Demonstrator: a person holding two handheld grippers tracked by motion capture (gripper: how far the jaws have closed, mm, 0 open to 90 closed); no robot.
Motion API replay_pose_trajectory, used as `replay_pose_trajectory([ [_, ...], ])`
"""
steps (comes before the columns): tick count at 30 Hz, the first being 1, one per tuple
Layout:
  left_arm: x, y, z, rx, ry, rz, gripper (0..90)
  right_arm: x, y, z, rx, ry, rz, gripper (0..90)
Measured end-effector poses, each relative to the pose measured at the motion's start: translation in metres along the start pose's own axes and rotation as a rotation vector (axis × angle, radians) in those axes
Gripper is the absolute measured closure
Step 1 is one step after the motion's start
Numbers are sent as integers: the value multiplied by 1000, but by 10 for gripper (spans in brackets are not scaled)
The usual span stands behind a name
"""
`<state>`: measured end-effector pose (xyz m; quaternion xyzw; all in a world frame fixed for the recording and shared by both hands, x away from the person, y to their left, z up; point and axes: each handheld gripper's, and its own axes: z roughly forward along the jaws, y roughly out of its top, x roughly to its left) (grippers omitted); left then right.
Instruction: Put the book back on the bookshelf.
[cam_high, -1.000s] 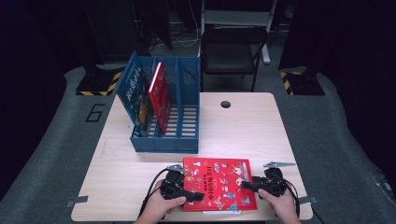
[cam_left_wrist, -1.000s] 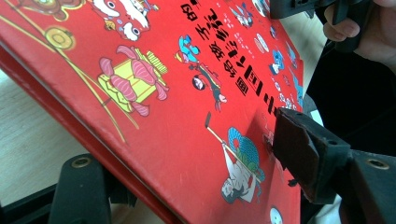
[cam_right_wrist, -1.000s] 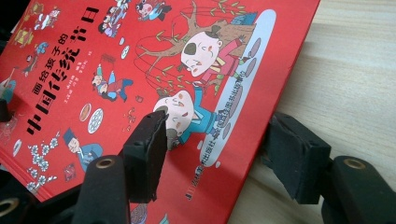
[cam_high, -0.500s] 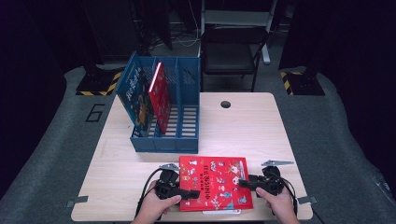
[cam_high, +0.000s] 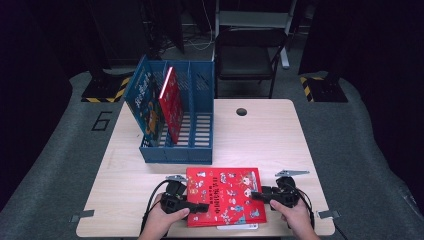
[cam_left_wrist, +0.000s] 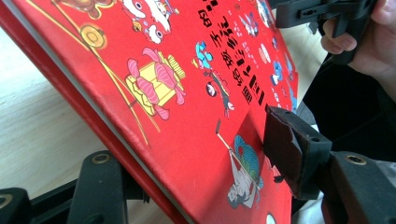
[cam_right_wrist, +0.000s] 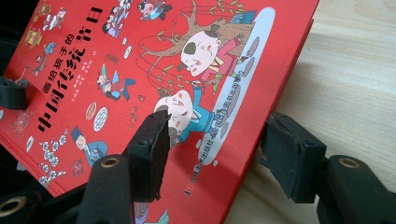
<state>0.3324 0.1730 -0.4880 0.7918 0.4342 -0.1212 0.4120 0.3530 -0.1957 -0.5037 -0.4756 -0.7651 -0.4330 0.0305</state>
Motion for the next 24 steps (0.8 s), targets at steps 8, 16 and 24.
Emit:
replay_pose_trajectory([
  [8,4,-2,-3,-4,6,12,379,4,2,4,11,7,-2,417],
  [16,6,-3,-6,-3,5,6,381,5,3,5,0,15,-7,417],
  [24,5,0,-16,-11,11,1,382,10,3,9,11,23,-16,416],
])
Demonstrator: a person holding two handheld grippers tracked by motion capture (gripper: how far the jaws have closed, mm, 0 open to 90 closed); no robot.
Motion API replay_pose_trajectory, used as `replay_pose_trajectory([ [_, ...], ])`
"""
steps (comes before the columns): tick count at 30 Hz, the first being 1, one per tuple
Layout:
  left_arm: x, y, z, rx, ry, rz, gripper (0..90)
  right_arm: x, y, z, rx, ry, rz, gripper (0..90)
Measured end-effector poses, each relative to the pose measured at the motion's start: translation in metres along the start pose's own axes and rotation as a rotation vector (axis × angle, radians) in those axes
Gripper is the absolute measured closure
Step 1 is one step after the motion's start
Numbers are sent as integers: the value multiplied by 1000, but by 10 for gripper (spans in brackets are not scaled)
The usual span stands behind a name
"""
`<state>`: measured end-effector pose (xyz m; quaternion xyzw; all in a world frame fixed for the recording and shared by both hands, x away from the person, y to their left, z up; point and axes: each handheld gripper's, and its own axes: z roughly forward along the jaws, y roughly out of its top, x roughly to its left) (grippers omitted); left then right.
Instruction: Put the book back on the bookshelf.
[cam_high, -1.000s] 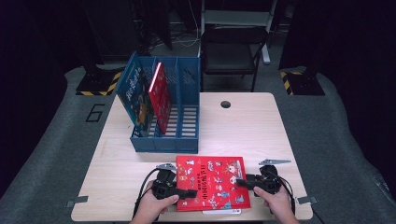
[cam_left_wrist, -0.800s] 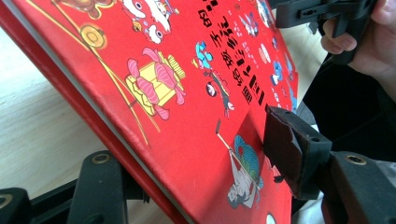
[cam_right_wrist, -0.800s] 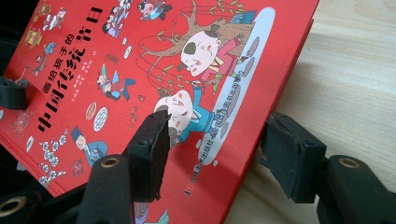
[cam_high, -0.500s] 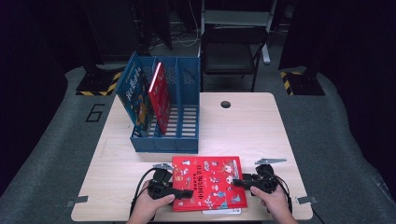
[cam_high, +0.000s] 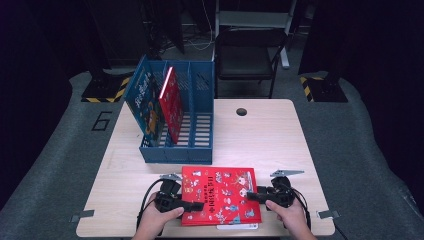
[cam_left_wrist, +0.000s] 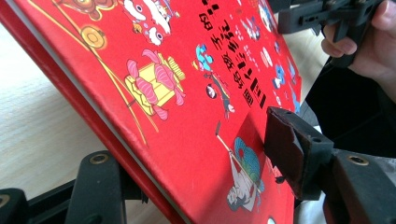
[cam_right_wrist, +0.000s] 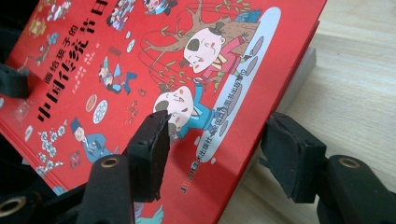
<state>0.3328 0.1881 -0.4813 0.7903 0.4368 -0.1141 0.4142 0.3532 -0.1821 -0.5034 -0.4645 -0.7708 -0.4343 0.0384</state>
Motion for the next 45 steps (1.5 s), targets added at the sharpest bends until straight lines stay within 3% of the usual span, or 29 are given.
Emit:
replay_pose_trajectory([
  [19,-5,5,-22,-56,13,-24,440,8,0,11,28,44,-5,409],
  [26,-4,5,-23,-49,14,-14,441,12,0,12,41,16,-50,378],
  [45,-3,3,-23,-50,11,-15,440,18,2,14,59,-12,-49,334],
])
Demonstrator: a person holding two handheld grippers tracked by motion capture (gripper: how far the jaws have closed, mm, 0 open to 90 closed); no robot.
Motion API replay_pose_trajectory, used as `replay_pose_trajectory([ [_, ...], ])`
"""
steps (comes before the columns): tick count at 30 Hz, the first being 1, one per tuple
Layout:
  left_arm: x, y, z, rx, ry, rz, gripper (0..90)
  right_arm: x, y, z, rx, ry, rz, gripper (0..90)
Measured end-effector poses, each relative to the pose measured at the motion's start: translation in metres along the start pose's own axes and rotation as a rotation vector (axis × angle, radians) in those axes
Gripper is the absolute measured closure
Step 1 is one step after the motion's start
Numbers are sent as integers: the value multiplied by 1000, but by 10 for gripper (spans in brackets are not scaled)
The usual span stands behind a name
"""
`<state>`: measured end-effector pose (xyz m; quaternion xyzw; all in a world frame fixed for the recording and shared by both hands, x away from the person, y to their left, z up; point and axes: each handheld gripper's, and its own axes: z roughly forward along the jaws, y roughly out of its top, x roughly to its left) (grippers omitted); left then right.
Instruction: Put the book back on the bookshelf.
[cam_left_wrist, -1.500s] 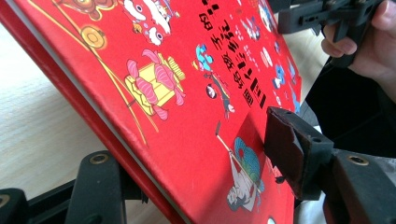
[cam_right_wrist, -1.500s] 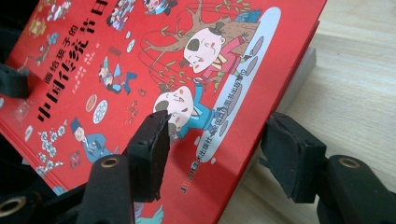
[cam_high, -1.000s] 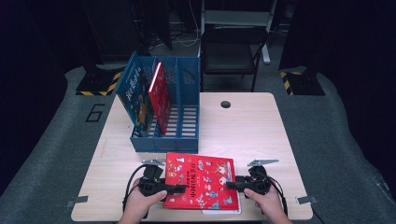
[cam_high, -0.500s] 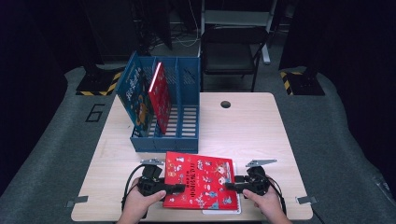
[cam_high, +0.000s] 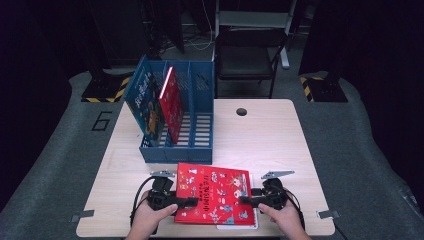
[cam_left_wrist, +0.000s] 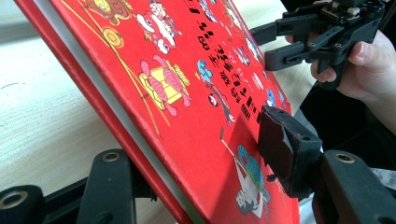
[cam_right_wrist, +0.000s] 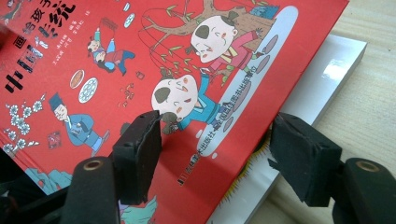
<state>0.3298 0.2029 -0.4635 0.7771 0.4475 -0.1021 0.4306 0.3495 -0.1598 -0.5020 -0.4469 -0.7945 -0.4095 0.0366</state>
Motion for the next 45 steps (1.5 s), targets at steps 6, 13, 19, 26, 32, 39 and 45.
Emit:
replay_pose_trajectory([
  [6,-2,0,0,-1,-8,-5,441,3,1,0,15,-13,33,325],
  [13,-4,0,1,-5,-2,3,441,6,2,-1,28,-30,61,316],
  [19,-7,3,1,1,-4,20,442,7,3,-2,47,-42,85,308],
  [26,-11,8,0,3,3,39,448,10,4,-4,58,-61,99,291],
  [32,-16,17,-6,-12,16,45,475,7,6,-2,41,-34,99,277],
  [39,-18,29,-17,-22,14,29,535,2,10,6,48,40,89,246],
  [45,-17,30,-20,-27,-10,10,566,0,11,7,66,77,48,205],
])
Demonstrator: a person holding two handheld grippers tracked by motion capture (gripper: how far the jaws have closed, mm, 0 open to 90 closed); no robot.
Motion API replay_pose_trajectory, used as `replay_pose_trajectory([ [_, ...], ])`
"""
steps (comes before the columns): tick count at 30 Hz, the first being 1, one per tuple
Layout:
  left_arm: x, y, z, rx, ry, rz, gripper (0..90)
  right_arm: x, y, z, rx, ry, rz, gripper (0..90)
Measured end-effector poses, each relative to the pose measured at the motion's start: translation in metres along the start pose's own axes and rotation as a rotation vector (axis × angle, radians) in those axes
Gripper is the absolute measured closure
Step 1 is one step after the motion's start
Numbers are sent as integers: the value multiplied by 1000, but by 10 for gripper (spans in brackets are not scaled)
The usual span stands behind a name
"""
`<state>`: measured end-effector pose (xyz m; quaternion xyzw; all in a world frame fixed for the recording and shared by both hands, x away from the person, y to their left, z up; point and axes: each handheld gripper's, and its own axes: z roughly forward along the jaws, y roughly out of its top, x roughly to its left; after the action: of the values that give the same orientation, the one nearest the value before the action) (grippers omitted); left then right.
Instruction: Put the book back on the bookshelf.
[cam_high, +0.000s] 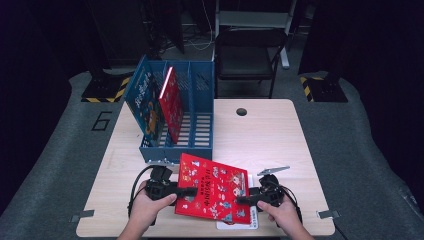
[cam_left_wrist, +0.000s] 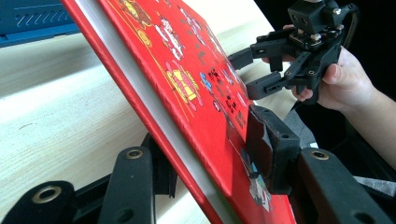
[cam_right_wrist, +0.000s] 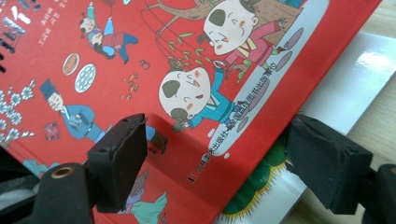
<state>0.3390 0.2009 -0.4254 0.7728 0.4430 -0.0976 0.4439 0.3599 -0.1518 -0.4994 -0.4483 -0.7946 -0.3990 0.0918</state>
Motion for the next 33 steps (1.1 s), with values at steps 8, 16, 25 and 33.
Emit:
replay_pose_trajectory([
  [8,-5,0,-4,-18,6,21,568,3,-2,-1,21,-42,-86,181],
  [16,-14,12,-5,10,29,28,576,6,-2,-2,2,-36,-114,212],
  [25,-21,7,4,28,37,-5,571,9,-8,-5,-30,-15,-124,354],
  [33,-20,6,3,42,41,-30,579,9,-11,-6,-56,-17,-116,421],
])
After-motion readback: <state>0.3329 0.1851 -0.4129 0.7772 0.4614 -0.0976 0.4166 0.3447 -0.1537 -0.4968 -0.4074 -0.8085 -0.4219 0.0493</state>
